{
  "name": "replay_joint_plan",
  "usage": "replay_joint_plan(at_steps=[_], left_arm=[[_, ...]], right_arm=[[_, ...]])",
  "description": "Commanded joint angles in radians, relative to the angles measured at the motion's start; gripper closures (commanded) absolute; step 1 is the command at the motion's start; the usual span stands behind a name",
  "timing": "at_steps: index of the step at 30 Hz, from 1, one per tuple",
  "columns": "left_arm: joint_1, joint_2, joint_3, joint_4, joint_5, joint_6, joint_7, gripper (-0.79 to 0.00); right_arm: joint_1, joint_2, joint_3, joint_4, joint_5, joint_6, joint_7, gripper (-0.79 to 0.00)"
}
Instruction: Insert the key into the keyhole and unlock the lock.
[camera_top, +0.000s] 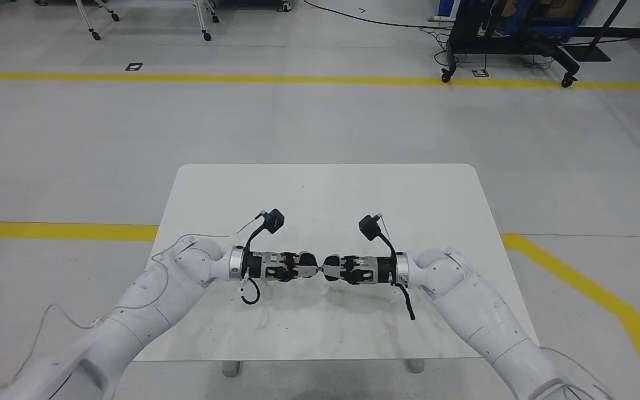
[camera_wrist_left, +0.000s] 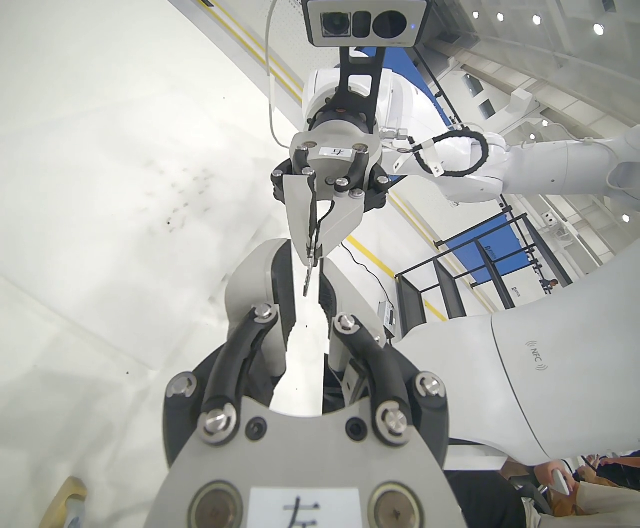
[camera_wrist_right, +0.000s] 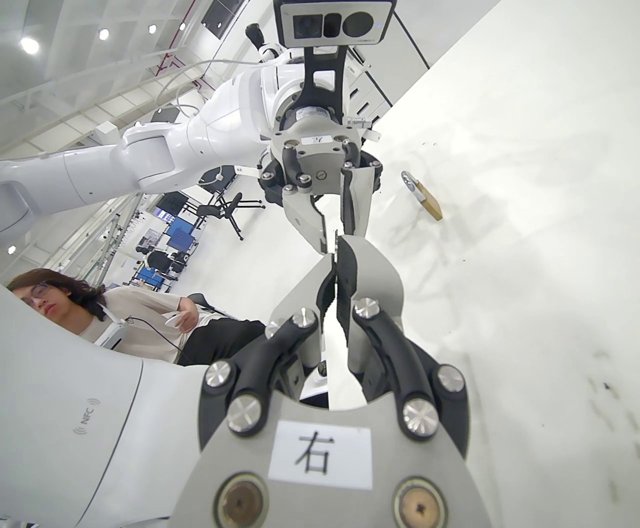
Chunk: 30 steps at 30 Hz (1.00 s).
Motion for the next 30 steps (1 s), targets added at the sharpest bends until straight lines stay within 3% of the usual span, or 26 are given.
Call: replay_joint_plan(at_steps=[1, 9, 20, 25, 30], left_arm=[[0.003, 0.005, -0.023, 0.006, -0.015, 0.000, 0.000, -0.785], [0.056, 0.045, -0.162, -0.021, 0.028, 0.000, 0.052, -0.785], [0.056, 0.045, -0.162, -0.021, 0.028, 0.000, 0.052, -0.785], [0.063, 0.058, -0.194, -0.107, 0.266, 0.000, 0.057, -0.785], [0.111, 0.118, -0.329, -0.211, 0.565, 0.000, 0.082, -0.785]], right_arm=[[-0.006, 0.003, 0.012, 0.002, -0.001, -0.013, -0.022, 0.000], [-0.098, 0.046, 0.152, -0.002, 0.022, -0.146, -0.115, 0.000], [-0.129, 0.056, 0.180, -0.035, 0.008, -0.150, -0.128, 0.000], [-0.129, 0.056, 0.180, -0.035, 0.008, -0.150, -0.128, 0.000], [-0.129, 0.056, 0.180, -0.035, 0.008, -0.150, -0.128, 0.000]])
